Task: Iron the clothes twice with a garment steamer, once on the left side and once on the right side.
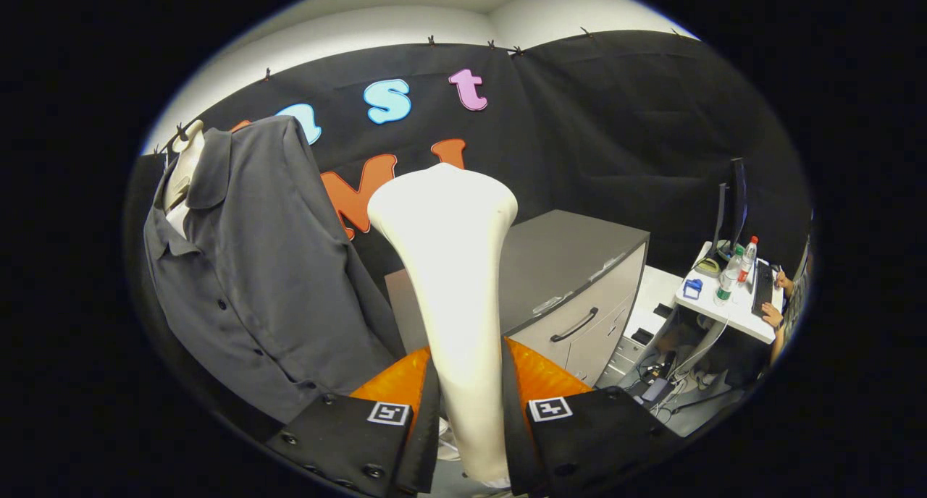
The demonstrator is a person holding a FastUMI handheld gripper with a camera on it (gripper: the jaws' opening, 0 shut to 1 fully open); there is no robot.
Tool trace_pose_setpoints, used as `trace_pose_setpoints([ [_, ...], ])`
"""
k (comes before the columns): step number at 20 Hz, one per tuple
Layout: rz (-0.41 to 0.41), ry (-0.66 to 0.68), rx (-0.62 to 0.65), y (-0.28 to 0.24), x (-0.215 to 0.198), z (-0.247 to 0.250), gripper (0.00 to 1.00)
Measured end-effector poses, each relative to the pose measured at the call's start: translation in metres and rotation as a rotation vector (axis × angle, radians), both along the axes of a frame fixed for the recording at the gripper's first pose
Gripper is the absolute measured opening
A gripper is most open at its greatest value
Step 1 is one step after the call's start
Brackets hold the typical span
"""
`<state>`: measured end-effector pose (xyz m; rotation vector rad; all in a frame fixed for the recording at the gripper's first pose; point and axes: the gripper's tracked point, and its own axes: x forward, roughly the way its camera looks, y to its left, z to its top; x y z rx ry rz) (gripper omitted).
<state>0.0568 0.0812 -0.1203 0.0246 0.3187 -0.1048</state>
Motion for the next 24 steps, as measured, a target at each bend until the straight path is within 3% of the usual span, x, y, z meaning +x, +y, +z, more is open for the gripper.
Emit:
trace_pose_setpoints([
  [7,0.045,-0.018,0.002,0.034,-0.021,0.014,0.46],
  [24,0.264,-0.047,-0.035,0.179,-0.025,0.025,0.46],
])
